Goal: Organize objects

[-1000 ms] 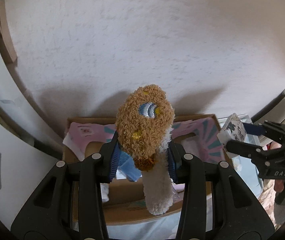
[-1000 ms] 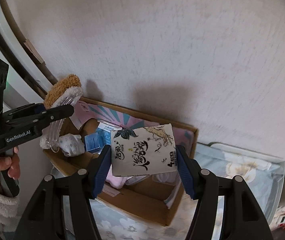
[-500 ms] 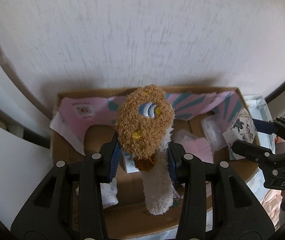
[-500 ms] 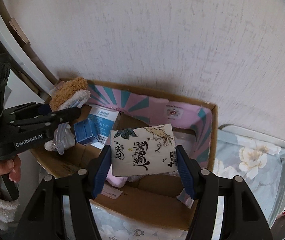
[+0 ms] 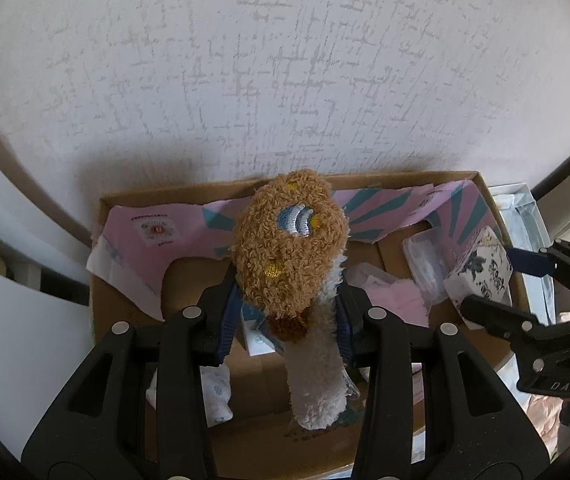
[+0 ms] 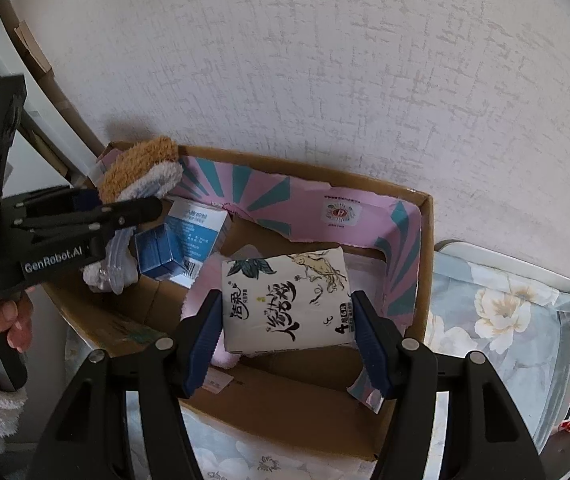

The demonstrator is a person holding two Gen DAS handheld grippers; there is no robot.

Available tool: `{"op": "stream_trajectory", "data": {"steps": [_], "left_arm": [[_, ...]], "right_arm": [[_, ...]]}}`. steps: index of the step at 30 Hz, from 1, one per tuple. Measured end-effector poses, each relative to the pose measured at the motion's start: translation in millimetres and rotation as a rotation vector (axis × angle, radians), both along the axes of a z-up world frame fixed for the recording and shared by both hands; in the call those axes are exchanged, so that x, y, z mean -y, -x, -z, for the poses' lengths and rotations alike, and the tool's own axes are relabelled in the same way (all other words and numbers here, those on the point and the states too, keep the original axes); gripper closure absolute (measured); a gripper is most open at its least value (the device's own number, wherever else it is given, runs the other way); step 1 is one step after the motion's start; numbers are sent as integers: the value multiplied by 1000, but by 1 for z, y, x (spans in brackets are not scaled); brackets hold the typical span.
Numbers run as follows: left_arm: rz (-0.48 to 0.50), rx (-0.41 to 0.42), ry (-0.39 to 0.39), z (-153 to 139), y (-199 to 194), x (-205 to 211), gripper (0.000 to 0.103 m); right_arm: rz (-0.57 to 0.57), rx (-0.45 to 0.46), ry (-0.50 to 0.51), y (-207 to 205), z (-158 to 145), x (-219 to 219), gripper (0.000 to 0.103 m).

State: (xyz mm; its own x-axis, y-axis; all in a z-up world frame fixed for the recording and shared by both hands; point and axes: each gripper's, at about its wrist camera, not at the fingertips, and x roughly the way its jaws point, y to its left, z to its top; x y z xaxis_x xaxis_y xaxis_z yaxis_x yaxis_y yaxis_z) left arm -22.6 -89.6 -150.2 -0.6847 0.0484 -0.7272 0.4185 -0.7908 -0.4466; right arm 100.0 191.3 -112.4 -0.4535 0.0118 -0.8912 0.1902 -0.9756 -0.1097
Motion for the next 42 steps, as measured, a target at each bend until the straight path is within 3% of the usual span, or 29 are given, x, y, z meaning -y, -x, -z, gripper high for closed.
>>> {"op": "stream_trajectory", "data": {"steps": [2, 3, 4, 5, 6, 20, 28, 38, 42], "left_arm": [[-12, -4, -9, -2, 1, 0, 65], [-17, -5, -18, -3, 1, 1, 63], [-23, -1, -23, -4, 2, 1, 55], [-27, 1, -25, -5, 2, 2, 43], [-28, -1, -25, -6, 3, 2, 0], [-55, -30, -32, -10, 1, -8, 0], [-99, -46, -38, -32, -10, -14, 0], [-168, -80, 16, -85, -34, -38, 0], [-174, -99, 103, -110, -47, -59, 0]], "right_arm": [[-6, 7, -9, -2, 1, 1, 43], [-15, 4, -7, -3, 0, 1, 37], [-25, -2, -5, -6, -1, 2, 17], [-33, -9, -8, -8, -2, 2, 6], [-43, -15, -11, -11, -2, 3, 0], [-53, -47, -8, -22, -12, -3, 0], [-72, -65, 9, -26, -26, 1, 0], [-9, -112, 50, -50, -81, -20, 0], [41, -150, 45, -63, -107, -35, 0]]}}
